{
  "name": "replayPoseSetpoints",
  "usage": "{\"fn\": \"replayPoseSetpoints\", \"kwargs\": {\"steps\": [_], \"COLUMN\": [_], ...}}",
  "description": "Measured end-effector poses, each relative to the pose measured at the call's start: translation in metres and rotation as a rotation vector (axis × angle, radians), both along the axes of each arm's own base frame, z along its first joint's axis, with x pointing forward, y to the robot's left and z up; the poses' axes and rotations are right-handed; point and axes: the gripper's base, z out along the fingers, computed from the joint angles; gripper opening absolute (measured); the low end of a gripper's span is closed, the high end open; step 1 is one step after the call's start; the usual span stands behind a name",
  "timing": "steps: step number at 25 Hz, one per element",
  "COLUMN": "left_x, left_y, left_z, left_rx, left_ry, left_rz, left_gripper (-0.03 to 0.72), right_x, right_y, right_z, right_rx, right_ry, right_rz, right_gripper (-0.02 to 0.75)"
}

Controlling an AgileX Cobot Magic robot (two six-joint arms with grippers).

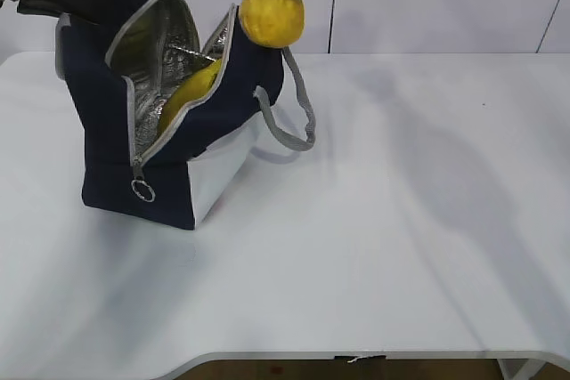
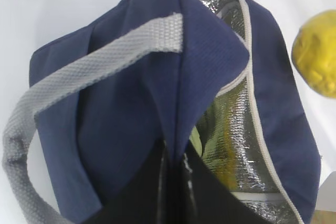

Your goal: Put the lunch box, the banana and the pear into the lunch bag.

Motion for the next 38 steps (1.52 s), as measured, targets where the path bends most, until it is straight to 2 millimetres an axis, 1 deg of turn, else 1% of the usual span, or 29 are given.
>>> {"fn": "replayPoseSetpoints", "kwargs": {"steps": [2,8,14,21,28,35,38], "left_x": [0.000,-0.003,-0.006,-0.006,-0.006,-0.006,-0.006], "left_y": [-0.004,-0.026,-0.039,-0.041,-0.042,-0.042,-0.042], "left_z": [0.000,0.000,0.000,0.000,0.000,0.000,0.000], "left_rx": [0.001,-0.001,-0.002,-0.002,-0.002,-0.001,-0.001], "left_ry": [-0.002,-0.004,-0.005,-0.004,-0.004,-0.005,-0.005], "left_rz": [-0.011,-0.065,-0.099,-0.104,-0.107,-0.108,-0.108], "left_gripper": [-0.001,-0.001,-0.001,-0.001,-0.001,-0.001,-0.001], "right_x": [-0.004,-0.011,-0.020,-0.025,-0.023,-0.016,-0.015], "right_y": [0.010,0.026,0.048,0.056,0.070,0.073,0.073], "right_z": [0.001,0.001,0.001,0.001,-0.018,-0.036,-0.037], "right_rx": [0.001,0.001,0.003,0.003,-0.001,-0.004,-0.003], "right_ry": [0.005,0.013,0.015,0.016,0.056,0.095,0.092], "right_rz": [0.024,0.060,0.109,0.130,0.158,0.158,0.148], "right_gripper": [0.204,0.203,0.201,0.200,0.200,0.200,0.199]}}
